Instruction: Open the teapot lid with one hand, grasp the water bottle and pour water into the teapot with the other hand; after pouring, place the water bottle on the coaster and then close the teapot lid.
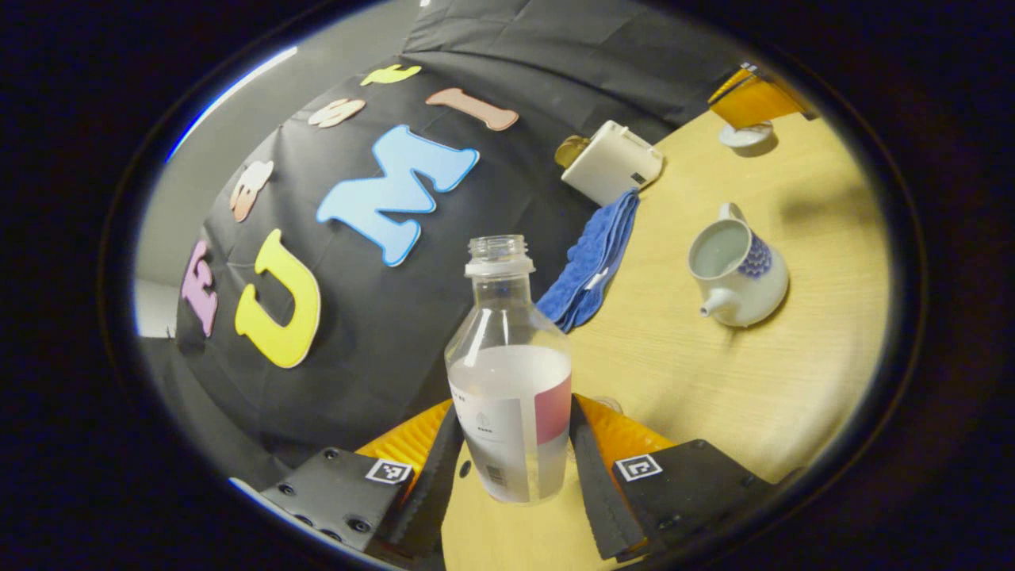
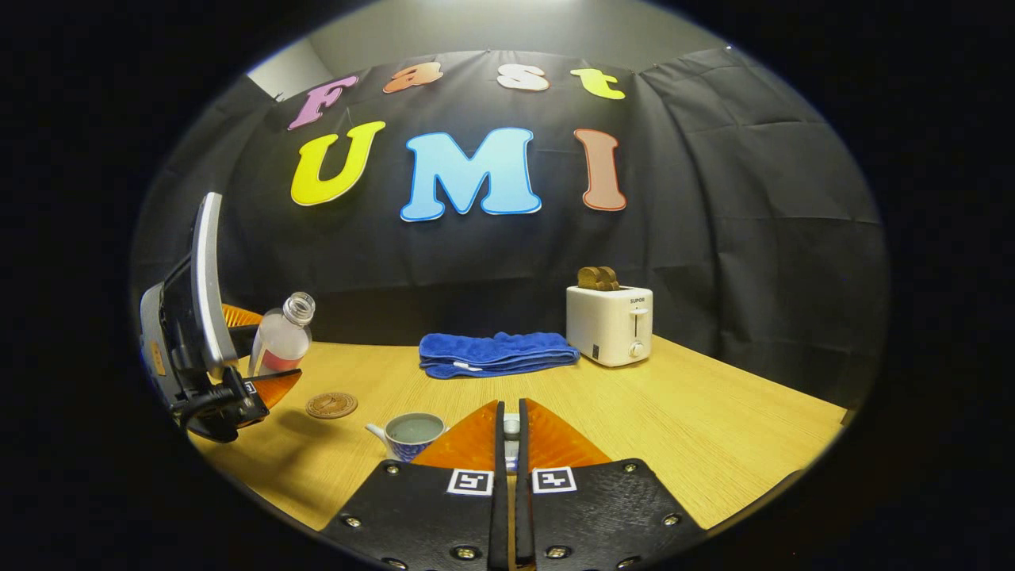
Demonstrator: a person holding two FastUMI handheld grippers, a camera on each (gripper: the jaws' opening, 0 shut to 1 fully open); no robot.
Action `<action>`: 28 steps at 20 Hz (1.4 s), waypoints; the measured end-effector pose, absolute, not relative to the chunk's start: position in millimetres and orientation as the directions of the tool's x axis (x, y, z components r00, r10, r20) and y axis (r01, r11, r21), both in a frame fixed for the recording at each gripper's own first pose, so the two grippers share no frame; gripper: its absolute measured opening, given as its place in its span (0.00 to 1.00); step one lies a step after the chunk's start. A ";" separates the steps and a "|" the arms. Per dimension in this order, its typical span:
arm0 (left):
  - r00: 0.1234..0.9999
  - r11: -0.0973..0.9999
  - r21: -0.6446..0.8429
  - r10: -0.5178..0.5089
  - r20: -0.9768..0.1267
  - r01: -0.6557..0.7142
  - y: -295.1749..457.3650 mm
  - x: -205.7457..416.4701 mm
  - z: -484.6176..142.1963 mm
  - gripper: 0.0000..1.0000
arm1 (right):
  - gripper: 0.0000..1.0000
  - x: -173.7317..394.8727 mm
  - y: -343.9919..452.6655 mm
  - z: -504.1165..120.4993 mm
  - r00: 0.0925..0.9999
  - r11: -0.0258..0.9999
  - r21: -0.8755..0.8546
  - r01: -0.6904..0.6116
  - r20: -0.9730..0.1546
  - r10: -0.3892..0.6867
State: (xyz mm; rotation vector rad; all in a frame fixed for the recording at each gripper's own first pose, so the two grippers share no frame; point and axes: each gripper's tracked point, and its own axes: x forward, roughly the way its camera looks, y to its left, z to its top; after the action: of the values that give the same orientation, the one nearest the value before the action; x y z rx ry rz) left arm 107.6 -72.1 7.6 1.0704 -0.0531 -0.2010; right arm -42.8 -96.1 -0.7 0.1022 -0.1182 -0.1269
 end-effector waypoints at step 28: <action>0.974 -0.239 0.971 -0.213 -0.072 0.020 -130.4 121.1 6.0 0.84 | 0.04 -43.6 -136.2 -36.8 0.989 0.973 0.190 0.130 0.051 -0.142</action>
State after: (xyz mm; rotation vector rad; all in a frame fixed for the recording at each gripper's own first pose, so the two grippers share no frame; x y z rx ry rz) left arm 121.1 -130.4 6.0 1.8013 -0.1425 -0.2186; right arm -43.6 -136.2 -36.8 0.1876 -0.0641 -0.1369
